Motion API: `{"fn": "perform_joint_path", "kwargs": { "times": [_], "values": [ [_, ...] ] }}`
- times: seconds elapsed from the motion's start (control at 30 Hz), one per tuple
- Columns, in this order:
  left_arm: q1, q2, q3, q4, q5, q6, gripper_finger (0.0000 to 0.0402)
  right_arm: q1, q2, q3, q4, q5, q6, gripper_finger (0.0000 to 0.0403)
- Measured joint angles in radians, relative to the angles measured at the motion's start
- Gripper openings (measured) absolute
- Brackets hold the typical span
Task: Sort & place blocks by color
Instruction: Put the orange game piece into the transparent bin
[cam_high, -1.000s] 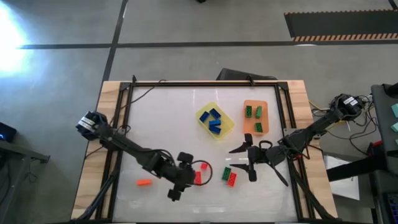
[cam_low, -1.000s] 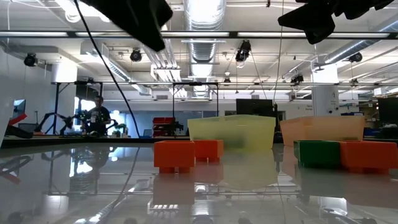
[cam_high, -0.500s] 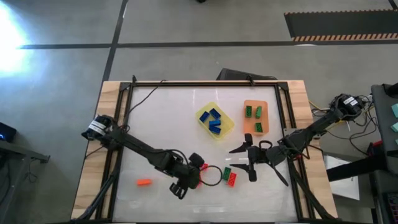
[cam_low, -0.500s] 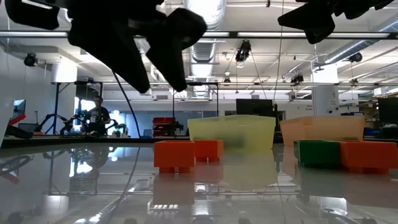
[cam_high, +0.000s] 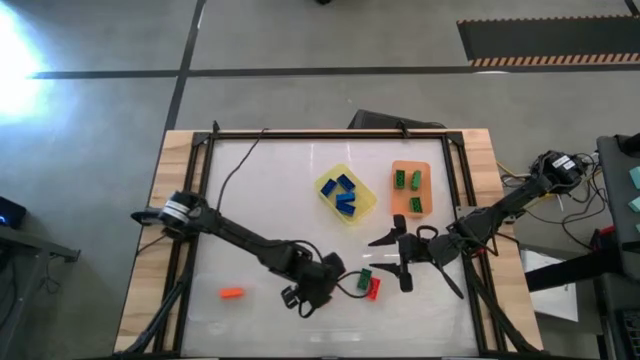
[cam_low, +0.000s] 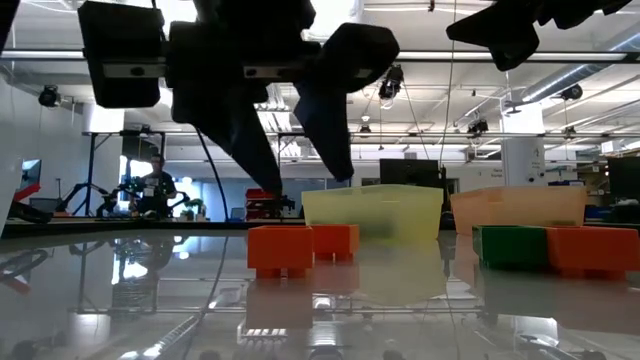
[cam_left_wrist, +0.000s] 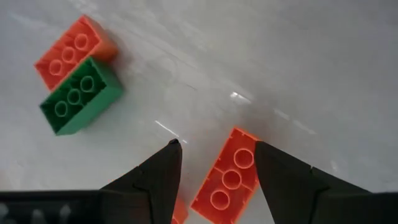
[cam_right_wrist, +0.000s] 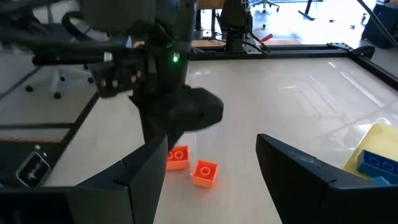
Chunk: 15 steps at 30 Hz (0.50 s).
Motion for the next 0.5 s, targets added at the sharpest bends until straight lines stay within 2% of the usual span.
{"fn": "perform_joint_path", "kwargs": {
  "times": [0.5],
  "values": [
    [0.032, -0.014, 0.021, -0.053, -0.003, 0.094, 0.0185, 0.000, 0.000, 0.000, 0.002, 0.034, 0.051, 0.0235]
  ]
}}
